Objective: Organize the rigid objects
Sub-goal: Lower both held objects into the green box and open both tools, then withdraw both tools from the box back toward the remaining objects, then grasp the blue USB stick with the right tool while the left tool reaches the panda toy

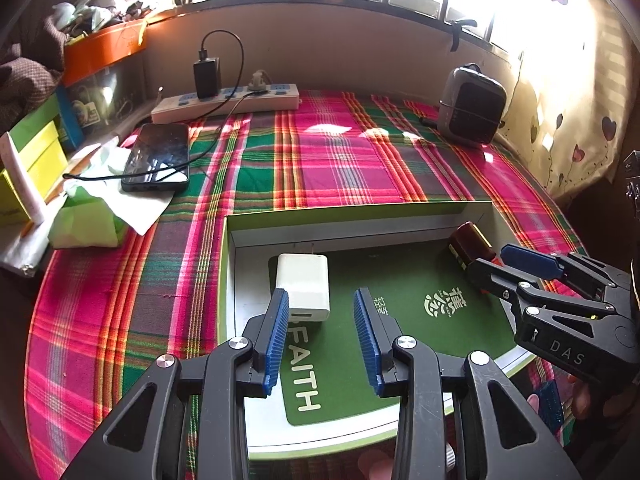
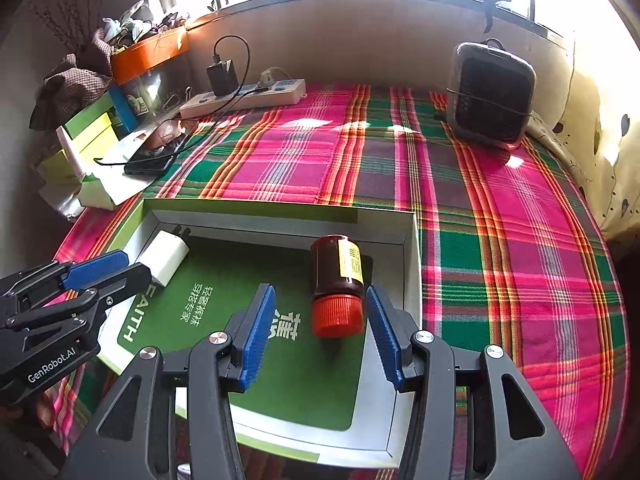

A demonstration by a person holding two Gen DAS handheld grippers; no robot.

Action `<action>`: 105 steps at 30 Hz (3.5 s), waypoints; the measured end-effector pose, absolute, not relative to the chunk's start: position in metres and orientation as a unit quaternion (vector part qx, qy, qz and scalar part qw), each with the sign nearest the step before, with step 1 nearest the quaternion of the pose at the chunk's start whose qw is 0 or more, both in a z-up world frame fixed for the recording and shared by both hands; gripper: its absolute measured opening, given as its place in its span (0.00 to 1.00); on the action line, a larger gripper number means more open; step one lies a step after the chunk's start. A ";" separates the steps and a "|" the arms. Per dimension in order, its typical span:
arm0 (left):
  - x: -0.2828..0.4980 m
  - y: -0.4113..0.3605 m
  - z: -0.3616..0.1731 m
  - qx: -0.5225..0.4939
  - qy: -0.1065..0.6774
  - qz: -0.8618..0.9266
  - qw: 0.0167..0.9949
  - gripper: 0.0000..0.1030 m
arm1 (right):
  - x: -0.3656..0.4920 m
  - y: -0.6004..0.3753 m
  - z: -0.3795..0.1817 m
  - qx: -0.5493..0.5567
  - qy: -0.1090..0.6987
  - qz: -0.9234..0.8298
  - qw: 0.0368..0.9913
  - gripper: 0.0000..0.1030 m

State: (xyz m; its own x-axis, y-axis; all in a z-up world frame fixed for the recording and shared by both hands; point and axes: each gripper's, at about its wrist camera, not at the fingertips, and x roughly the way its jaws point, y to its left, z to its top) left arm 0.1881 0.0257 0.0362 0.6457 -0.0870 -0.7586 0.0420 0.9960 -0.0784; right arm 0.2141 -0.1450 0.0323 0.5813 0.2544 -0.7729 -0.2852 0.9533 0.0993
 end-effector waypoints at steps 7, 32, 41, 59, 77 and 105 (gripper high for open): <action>0.163 0.020 0.046 -0.033 0.407 -0.045 0.912 0.32 | 0.189 -0.155 0.044 0.003 0.418 0.145 0.897 0.48; 0.087 0.029 0.044 -0.056 0.394 -0.053 0.916 0.32 | 0.097 -0.186 0.038 0.017 0.407 0.128 0.904 0.48; 0.071 0.038 0.029 -0.079 0.407 -0.063 0.908 0.32 | 0.071 -0.193 0.022 0.013 0.421 0.126 0.898 0.47; 0.059 0.043 0.015 -0.092 0.422 -0.084 0.898 0.32 | 0.051 -0.191 0.013 0.020 0.429 0.114 0.896 0.47; 0.060 0.037 0.010 -0.090 0.432 -0.096 0.892 0.32 | 0.085 -0.188 0.013 -0.003 0.428 0.101 0.898 0.36; 0.055 0.019 0.017 -0.098 0.433 -0.118 0.888 0.32 | 0.081 -0.206 0.006 -0.016 0.426 0.100 0.899 0.24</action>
State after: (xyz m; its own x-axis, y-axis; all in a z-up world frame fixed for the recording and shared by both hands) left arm 0.0550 0.0191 0.0175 0.5972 -0.2944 -0.7461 0.1252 0.9530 -0.2758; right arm 0.0808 -0.2059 0.0058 0.6179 0.1660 -0.7685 -0.1930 0.9796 0.0563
